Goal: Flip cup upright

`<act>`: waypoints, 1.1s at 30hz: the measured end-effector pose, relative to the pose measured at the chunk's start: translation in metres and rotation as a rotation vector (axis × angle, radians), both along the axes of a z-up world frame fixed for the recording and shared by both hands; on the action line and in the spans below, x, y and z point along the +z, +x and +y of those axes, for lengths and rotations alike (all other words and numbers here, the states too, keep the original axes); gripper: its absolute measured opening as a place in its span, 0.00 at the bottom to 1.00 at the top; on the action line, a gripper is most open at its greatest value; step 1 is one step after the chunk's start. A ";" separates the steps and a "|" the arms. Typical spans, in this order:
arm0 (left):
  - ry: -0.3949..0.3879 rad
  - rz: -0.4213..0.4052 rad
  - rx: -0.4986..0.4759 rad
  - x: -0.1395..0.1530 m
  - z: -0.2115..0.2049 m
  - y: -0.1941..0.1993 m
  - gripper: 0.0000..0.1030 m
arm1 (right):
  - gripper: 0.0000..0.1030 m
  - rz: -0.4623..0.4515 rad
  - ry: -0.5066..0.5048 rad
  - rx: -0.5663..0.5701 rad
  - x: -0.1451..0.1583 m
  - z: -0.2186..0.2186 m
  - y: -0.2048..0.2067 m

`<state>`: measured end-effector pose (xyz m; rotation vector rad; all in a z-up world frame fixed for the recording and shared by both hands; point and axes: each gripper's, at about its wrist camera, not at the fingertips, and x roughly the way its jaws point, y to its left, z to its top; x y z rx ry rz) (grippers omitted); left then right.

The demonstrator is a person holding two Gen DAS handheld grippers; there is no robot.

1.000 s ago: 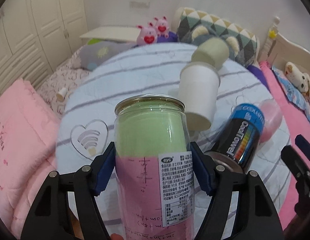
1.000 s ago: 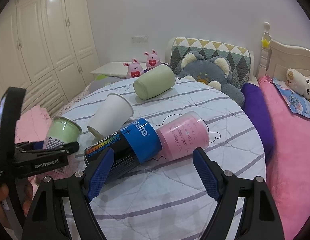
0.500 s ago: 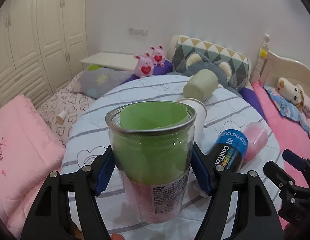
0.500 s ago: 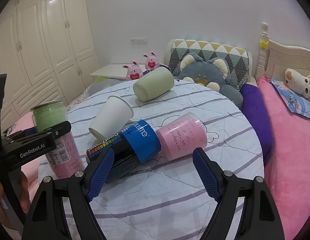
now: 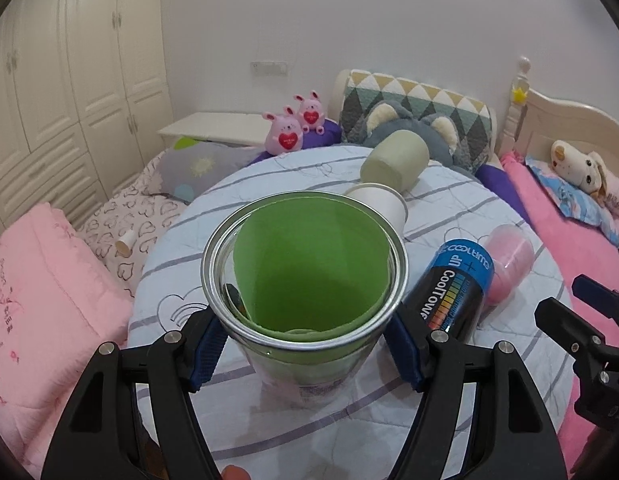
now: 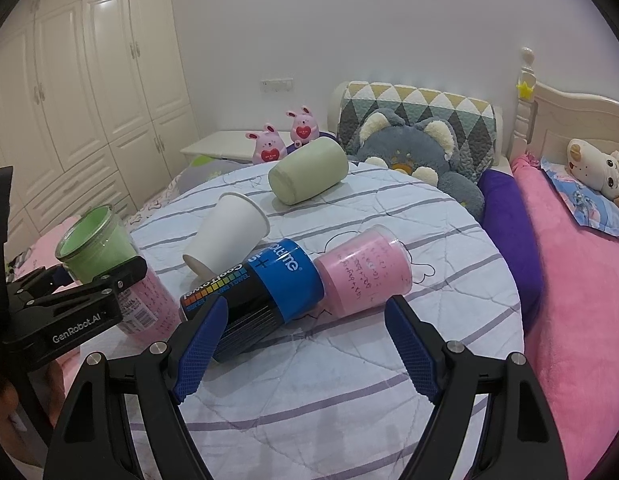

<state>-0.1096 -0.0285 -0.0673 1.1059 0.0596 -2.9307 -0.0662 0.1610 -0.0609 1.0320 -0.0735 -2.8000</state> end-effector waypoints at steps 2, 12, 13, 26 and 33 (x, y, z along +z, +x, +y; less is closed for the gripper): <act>0.008 -0.005 0.001 0.000 -0.001 0.000 0.82 | 0.80 0.004 0.002 0.002 0.001 -0.001 0.002; 0.000 0.021 -0.015 0.008 0.003 0.021 0.93 | 0.80 0.036 0.007 -0.014 0.010 -0.001 0.021; 0.002 0.032 -0.015 0.012 0.003 0.026 0.93 | 0.80 0.040 0.007 -0.014 0.012 -0.001 0.023; -0.016 0.168 0.025 0.052 0.006 0.094 1.00 | 0.80 0.128 -0.007 0.004 0.037 -0.001 0.062; -0.008 0.184 0.022 0.059 0.014 0.118 1.00 | 0.80 0.201 -0.028 0.026 0.051 0.004 0.086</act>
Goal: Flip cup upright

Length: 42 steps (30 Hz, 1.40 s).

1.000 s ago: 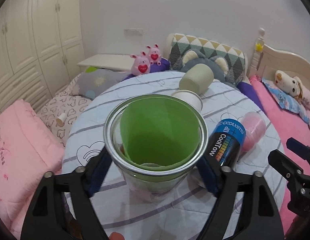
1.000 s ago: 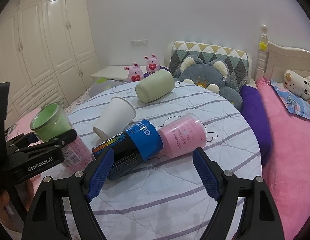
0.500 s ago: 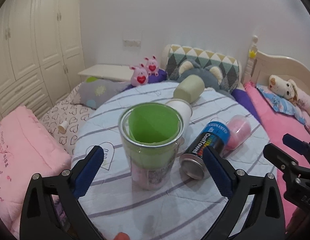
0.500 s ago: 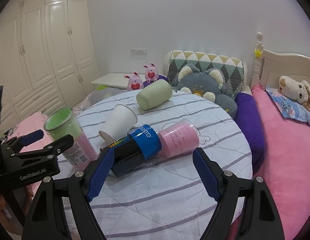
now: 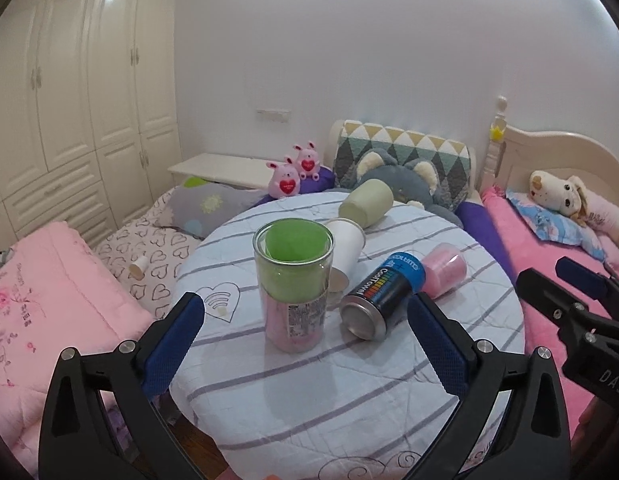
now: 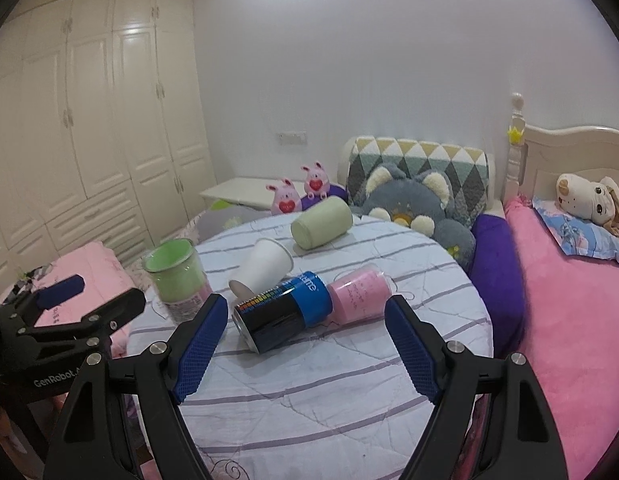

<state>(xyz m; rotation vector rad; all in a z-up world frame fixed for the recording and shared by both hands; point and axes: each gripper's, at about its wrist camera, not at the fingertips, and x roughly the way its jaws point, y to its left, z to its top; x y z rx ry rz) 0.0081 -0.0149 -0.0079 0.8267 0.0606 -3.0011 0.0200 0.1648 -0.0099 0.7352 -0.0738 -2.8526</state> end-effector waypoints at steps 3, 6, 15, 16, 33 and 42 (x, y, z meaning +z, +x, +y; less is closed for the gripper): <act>-0.029 0.018 0.015 0.003 0.004 0.008 1.00 | 0.80 0.021 -0.011 0.004 0.002 0.003 0.007; -0.043 0.028 0.023 0.004 0.010 0.014 1.00 | 0.80 0.036 -0.017 0.009 0.003 0.005 0.011; -0.054 0.038 0.036 0.007 0.017 0.021 1.00 | 0.80 0.053 -0.012 0.029 0.002 0.009 0.017; -0.055 0.037 0.034 0.006 0.018 0.020 1.00 | 0.80 0.055 -0.011 0.030 0.002 0.009 0.017; -0.081 0.038 0.034 0.005 0.025 0.020 1.00 | 0.80 0.058 -0.014 0.036 0.001 0.013 0.019; -0.088 0.038 0.038 0.005 0.026 0.018 1.00 | 0.80 0.058 -0.016 0.038 0.001 0.014 0.018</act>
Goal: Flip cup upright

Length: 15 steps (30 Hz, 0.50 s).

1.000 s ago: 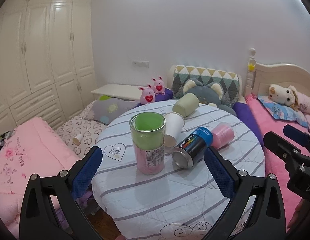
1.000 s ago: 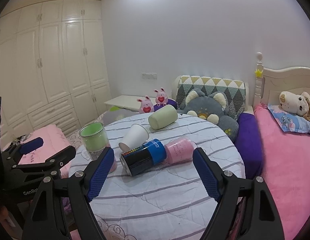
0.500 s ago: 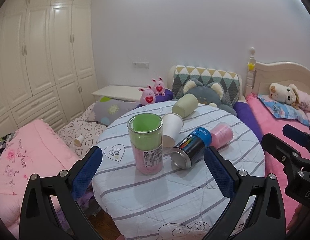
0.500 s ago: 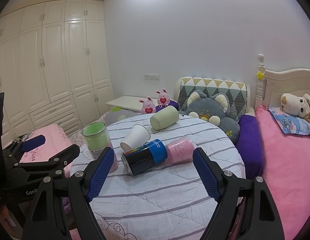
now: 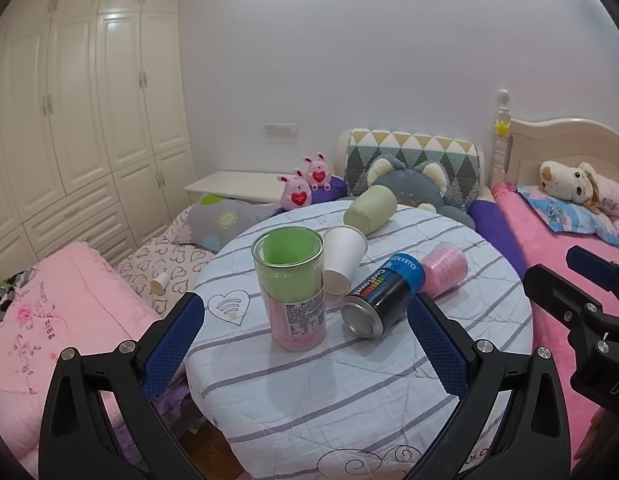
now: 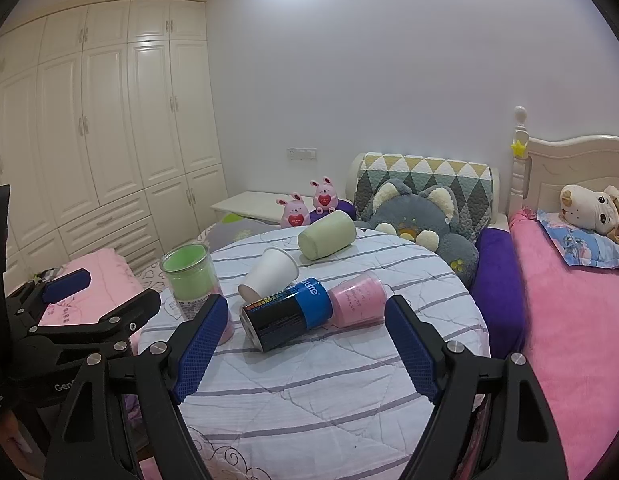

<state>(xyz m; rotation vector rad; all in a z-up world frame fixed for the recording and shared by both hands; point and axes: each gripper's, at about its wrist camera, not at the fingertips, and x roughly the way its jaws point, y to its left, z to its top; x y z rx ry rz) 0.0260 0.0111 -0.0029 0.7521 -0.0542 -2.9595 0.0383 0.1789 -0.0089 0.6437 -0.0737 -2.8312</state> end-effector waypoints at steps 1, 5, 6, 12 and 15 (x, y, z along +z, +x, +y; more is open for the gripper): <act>-0.002 -0.001 0.000 0.000 0.000 0.000 1.00 | 0.80 0.000 0.000 0.000 0.000 0.000 0.000; -0.003 -0.004 -0.002 -0.001 -0.001 -0.002 1.00 | 0.80 -0.002 0.001 0.000 0.000 0.000 -0.001; -0.004 -0.004 -0.001 -0.001 -0.001 -0.002 1.00 | 0.80 -0.002 0.002 0.000 0.000 0.000 -0.001; -0.009 -0.004 0.000 -0.001 -0.001 -0.005 1.00 | 0.80 -0.003 0.002 0.000 0.000 0.000 -0.001; -0.006 -0.012 -0.006 -0.002 -0.002 -0.006 1.00 | 0.80 -0.001 0.000 0.001 0.000 0.000 -0.001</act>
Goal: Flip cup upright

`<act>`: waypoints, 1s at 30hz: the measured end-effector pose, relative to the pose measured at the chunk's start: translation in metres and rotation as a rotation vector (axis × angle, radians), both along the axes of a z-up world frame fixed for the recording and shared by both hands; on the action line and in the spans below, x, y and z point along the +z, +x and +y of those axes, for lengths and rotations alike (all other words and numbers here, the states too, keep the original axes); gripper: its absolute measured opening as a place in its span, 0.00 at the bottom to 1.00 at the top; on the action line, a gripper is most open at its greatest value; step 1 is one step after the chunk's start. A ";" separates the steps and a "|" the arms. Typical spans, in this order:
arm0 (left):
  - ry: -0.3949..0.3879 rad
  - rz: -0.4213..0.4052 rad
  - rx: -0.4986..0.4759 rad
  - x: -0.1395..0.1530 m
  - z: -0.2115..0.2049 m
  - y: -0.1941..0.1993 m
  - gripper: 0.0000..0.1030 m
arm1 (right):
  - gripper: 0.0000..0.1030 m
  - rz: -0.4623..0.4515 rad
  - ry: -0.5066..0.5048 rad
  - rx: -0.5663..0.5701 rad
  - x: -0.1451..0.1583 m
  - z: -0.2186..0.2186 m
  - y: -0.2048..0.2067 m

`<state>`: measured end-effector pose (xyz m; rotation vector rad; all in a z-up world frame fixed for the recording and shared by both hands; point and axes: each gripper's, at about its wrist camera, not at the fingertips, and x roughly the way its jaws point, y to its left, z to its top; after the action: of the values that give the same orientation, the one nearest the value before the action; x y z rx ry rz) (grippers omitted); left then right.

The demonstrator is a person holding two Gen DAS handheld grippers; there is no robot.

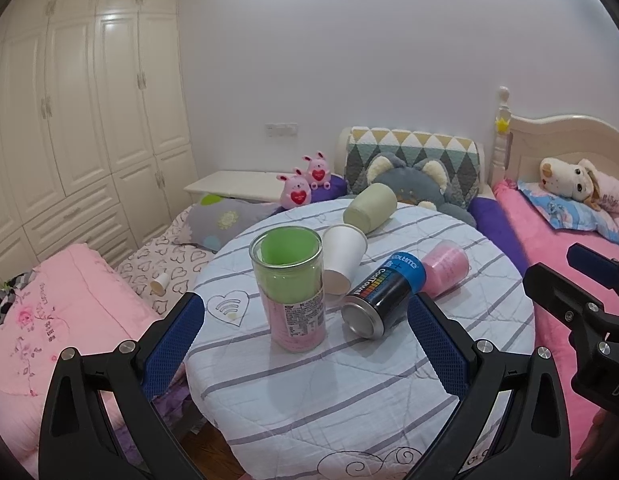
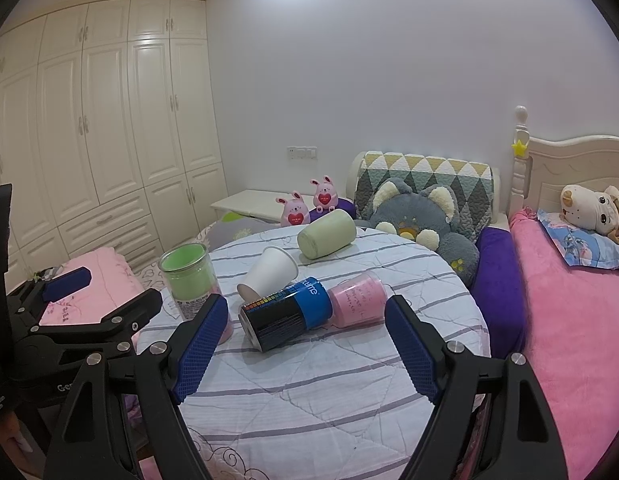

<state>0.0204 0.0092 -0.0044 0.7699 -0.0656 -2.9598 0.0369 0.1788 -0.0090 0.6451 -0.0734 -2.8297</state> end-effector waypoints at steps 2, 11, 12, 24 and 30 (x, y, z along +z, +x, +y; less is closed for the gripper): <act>-0.002 -0.002 0.000 0.000 0.000 -0.001 1.00 | 0.80 -0.003 0.002 0.003 0.000 0.000 -0.001; -0.006 -0.013 0.010 -0.005 0.001 -0.005 1.00 | 0.80 -0.015 0.009 0.006 -0.003 0.001 -0.004; -0.012 -0.017 0.015 -0.006 0.001 -0.006 1.00 | 0.80 -0.017 0.011 0.005 -0.003 0.000 -0.006; -0.043 -0.023 0.026 -0.014 0.002 -0.012 1.00 | 0.80 -0.040 0.019 0.004 -0.008 -0.002 -0.013; -0.030 -0.033 0.027 -0.017 -0.003 -0.019 1.00 | 0.80 -0.054 0.031 0.002 -0.010 -0.006 -0.019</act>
<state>0.0016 0.0059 -0.0214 0.8094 -0.1005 -2.9140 0.0181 0.1728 -0.0192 0.7283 -0.0386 -2.8163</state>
